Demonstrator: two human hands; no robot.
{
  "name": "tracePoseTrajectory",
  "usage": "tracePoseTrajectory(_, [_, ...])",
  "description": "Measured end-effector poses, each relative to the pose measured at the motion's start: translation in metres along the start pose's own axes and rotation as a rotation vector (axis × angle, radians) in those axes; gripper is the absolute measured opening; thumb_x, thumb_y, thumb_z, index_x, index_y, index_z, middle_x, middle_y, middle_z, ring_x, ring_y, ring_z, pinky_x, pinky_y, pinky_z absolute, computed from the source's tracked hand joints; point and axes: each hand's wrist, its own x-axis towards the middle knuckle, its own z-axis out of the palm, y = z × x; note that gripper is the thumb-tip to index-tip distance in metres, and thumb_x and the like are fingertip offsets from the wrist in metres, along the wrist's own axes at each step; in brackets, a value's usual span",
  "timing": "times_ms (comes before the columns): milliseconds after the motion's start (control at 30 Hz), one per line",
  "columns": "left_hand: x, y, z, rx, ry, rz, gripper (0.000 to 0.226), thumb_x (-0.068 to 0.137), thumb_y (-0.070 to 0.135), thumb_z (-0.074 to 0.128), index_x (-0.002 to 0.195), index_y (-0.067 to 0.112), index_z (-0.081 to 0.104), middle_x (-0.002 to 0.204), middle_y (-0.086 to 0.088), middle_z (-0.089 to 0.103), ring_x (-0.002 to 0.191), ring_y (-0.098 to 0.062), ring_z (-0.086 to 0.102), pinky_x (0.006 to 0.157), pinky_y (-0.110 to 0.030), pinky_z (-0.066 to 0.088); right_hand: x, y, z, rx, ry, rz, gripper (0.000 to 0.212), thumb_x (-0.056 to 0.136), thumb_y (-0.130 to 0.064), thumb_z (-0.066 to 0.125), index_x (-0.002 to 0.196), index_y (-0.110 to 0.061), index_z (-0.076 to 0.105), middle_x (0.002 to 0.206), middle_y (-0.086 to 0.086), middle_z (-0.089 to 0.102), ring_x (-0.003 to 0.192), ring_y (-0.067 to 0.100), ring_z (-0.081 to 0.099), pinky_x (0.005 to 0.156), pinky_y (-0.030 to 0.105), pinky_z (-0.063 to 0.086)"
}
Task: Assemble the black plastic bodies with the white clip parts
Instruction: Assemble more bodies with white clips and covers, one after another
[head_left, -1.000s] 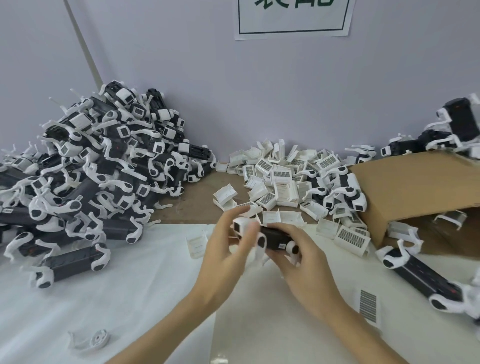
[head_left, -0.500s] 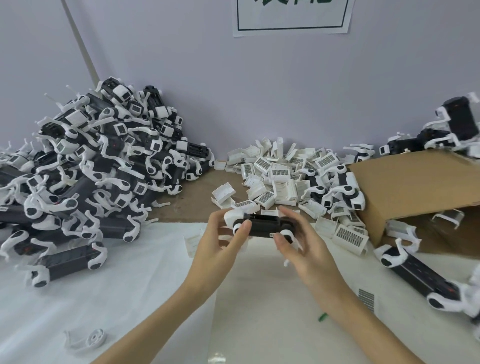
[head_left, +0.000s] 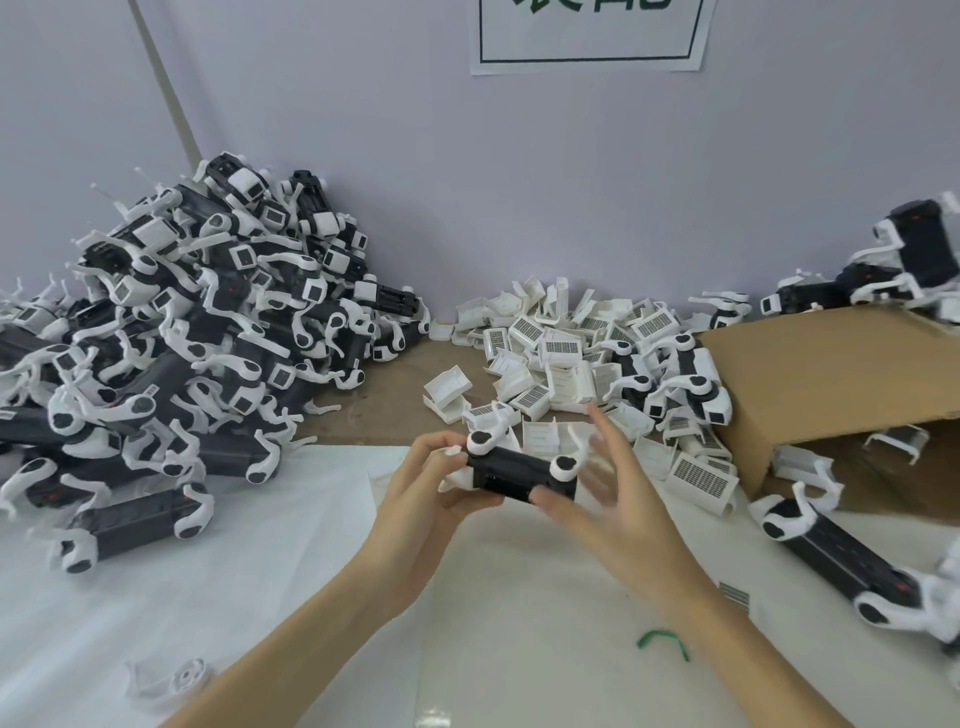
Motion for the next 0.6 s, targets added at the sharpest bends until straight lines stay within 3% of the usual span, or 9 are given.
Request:
tracePoseTrajectory(67, [-0.002,-0.004,0.002,0.030,-0.006,0.053,0.013,0.096,0.017,0.063,0.108,0.014,0.059,0.115,-0.017,0.068,0.104,-0.029,0.069,0.089,-0.039,0.060,0.000,-0.003,0.002,0.219,-0.058,0.193,0.102,0.057,-0.082,0.081,0.145,-0.039,0.052,0.126,-0.011,0.073,0.110,0.001,0.071,0.098,0.028,0.049])
tracePoseTrajectory(133, [-0.004,-0.005,0.002,0.057,-0.042,0.068,0.010,0.094,0.017,0.062,0.104,0.017,0.060,0.113,-0.012,0.068,0.104,-0.029,0.068,0.087,-0.043,0.060,0.004,0.005,0.001,0.417,-0.118,0.262,0.079,0.070,-0.070,0.081,0.129,-0.018,0.067,0.118,0.008,0.077,0.108,0.027,0.075,0.099,0.039,0.055])
tracePoseTrajectory(167, [-0.005,-0.006,0.003,0.059,-0.075,0.063,0.011,0.093,0.017,0.063,0.104,0.017,0.059,0.112,-0.011,0.068,0.105,-0.029,0.067,0.087,-0.046,0.060,0.005,0.007,0.001,0.482,-0.131,0.254,0.069,0.076,-0.061,0.082,0.123,-0.012,0.071,0.119,0.015,0.076,0.109,0.034,0.074,0.095,0.038,0.057])
tracePoseTrajectory(233, [-0.007,-0.007,0.005,0.029,-0.112,0.039,0.019,0.094,0.025,0.067,0.108,0.017,0.058,0.117,-0.013,0.066,0.112,-0.031,0.067,0.088,-0.047,0.060,0.004,0.007,0.003,0.537,-0.136,0.215,0.053,0.085,-0.048,0.083,0.119,-0.009,0.074,0.121,0.018,0.074,0.113,0.034,0.072,0.091,0.032,0.058])
tracePoseTrajectory(367, [-0.010,-0.014,0.010,0.116,-0.033,0.051,0.044,0.095,0.049,0.069,0.116,0.014,0.053,0.125,-0.022,0.071,0.118,-0.033,0.070,0.093,-0.043,0.060,0.002,0.006,0.006,0.580,-0.133,0.150,0.035,0.087,-0.030,0.080,0.118,-0.015,0.075,0.120,0.011,0.076,0.116,0.021,0.071,0.090,0.025,0.058])
tracePoseTrajectory(467, [-0.012,-0.014,0.006,0.209,0.003,0.088,0.050,0.090,0.053,0.076,0.120,0.020,0.055,0.120,-0.014,0.074,0.106,-0.033,0.075,0.110,-0.053,0.051,0.001,0.003,0.008,0.580,-0.138,0.129,0.042,0.089,-0.021,0.075,0.129,-0.012,0.066,0.126,0.009,0.074,0.120,0.021,0.070,0.094,0.027,0.058])
tracePoseTrajectory(600, [-0.015,-0.008,0.009,0.394,0.031,0.189,0.051,0.088,0.061,0.072,0.123,0.027,0.057,0.117,0.000,0.072,0.103,-0.030,0.074,0.105,-0.059,0.046,0.000,-0.002,0.005,0.587,-0.196,0.117,0.053,0.091,-0.016,0.066,0.142,-0.012,0.055,0.136,0.010,0.069,0.129,0.024,0.064,0.107,0.037,0.052])
